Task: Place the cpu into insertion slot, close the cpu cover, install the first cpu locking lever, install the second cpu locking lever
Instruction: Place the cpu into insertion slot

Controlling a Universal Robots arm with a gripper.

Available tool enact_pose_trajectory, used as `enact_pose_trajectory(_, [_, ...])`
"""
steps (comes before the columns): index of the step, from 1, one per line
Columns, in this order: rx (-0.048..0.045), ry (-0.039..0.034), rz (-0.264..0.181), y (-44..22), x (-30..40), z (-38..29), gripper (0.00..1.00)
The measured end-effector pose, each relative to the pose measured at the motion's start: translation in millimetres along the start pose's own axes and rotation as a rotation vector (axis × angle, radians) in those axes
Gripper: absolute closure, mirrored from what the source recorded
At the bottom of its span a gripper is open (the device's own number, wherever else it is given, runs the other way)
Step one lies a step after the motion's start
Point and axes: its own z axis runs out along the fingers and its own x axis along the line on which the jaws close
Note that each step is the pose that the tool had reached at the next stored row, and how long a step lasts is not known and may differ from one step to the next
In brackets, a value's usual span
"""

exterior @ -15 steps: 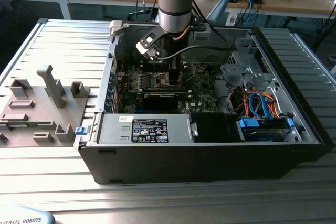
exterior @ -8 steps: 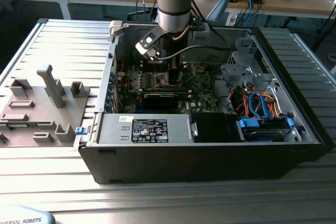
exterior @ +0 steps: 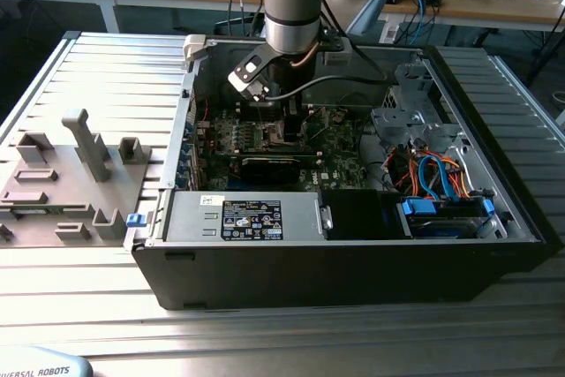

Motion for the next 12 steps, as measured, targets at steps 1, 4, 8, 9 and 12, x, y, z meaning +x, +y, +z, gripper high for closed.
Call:
enact_pose_trajectory(1, [0.0, -0.0001, 0.0, -0.1, 0.3, 0.1, 0.46])
enact_pose_trajectory(4, [0.0001, -0.0003, 0.0, -0.1, 0.6, 0.6, 0.46])
enact_pose_trajectory(8, [0.0001, -0.0001, 0.0, -0.2, 0.6, 1.3, 0.46])
enact_pose_trajectory(9, [0.0, -0.0002, 0.0, -0.2, 0.6, 1.6, 0.46])
enact_pose_trajectory(12, [0.0, -0.0003, 0.0, -0.2, 1.0, 2.4, 0.46])
